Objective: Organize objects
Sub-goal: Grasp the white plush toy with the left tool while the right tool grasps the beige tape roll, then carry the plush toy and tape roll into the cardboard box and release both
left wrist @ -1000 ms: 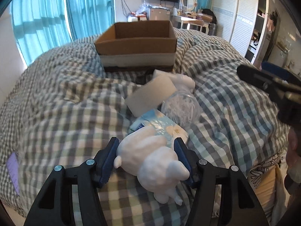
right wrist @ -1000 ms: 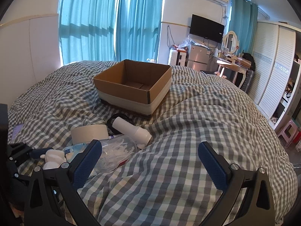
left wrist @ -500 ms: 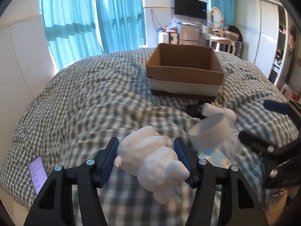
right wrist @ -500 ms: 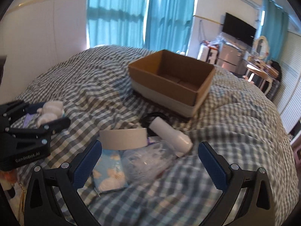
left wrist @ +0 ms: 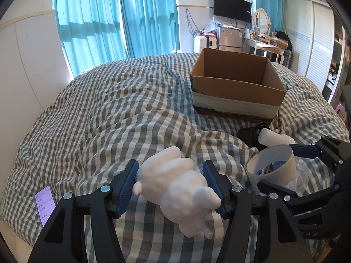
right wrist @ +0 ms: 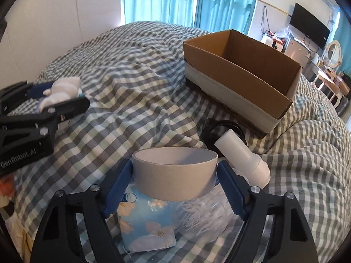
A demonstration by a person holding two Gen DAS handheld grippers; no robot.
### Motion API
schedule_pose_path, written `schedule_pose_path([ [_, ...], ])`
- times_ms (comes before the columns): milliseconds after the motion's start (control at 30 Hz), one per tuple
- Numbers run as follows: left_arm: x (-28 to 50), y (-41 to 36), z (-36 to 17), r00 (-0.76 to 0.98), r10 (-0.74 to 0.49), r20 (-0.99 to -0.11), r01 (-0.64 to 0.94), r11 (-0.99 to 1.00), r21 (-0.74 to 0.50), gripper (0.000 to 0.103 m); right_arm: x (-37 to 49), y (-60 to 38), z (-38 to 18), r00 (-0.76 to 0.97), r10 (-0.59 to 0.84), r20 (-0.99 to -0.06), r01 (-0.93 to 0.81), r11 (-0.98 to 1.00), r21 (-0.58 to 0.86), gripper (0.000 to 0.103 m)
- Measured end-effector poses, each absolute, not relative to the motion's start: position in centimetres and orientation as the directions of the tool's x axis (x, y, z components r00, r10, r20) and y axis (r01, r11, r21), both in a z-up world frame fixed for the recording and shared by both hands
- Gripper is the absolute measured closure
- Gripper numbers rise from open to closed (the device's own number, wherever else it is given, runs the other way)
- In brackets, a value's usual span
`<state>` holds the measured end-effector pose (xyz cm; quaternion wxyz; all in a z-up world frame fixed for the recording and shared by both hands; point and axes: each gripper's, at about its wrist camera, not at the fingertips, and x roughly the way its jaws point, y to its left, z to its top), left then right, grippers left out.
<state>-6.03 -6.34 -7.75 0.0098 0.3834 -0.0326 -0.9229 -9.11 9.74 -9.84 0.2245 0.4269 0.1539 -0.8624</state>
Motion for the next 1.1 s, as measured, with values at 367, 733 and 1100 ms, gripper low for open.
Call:
schedule_pose_path([
  [367, -5.2, -6.1, -6.1, -0.733, -0.036, -0.679, -0.015, -0.997, 0.070, 0.041, -7.2, 10.5, -4.6, -0.631, -0.276, -0.725, 0.511, -0.851, -0.121, 0.025],
  [733, -7.6, -4.9, -0.8, -0.792, -0.024, -0.610, -0.046, -0.994, 0.099, 0.041, -8.9, 13.0, 3.7, -0.762, -0.262, -0.593, 0.439, -0.881, -0.175, 0.025],
  [1100, -17.2, -1.9, 2.8, -0.814, 0.027, -0.580, -0.111, -0.988, 0.109, 0.041, -17.1, 15.6, 8.6, -0.802, -0.262, -0.537, 0.381, -0.917, -0.121, 0.025],
])
